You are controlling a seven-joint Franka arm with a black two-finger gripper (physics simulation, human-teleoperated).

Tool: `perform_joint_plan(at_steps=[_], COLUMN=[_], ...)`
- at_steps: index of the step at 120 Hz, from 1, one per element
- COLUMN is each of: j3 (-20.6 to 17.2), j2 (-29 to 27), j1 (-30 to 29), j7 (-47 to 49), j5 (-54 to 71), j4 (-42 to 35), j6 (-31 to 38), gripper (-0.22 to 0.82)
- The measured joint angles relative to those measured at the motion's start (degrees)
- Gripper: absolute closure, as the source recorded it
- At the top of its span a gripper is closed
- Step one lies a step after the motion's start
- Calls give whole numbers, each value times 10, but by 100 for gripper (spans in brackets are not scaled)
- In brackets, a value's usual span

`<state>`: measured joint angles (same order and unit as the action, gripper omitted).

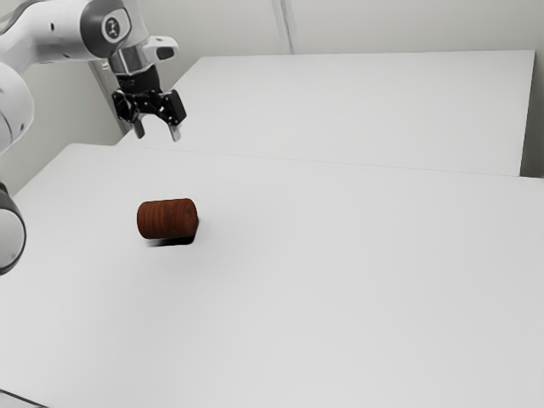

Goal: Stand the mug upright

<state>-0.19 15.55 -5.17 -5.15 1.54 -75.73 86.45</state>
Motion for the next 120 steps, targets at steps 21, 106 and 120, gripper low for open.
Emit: perform_joint_plan(at_steps=[21,106,120], j3=[-8,187,187], j2=[-3,-55,-12], j1=[2,-52,-56], j7=[-13,-212,-267], j5=[-11,-347,-414], j4=[2,-298,-279], j6=[-1,200,210], gripper=[0,0,0])
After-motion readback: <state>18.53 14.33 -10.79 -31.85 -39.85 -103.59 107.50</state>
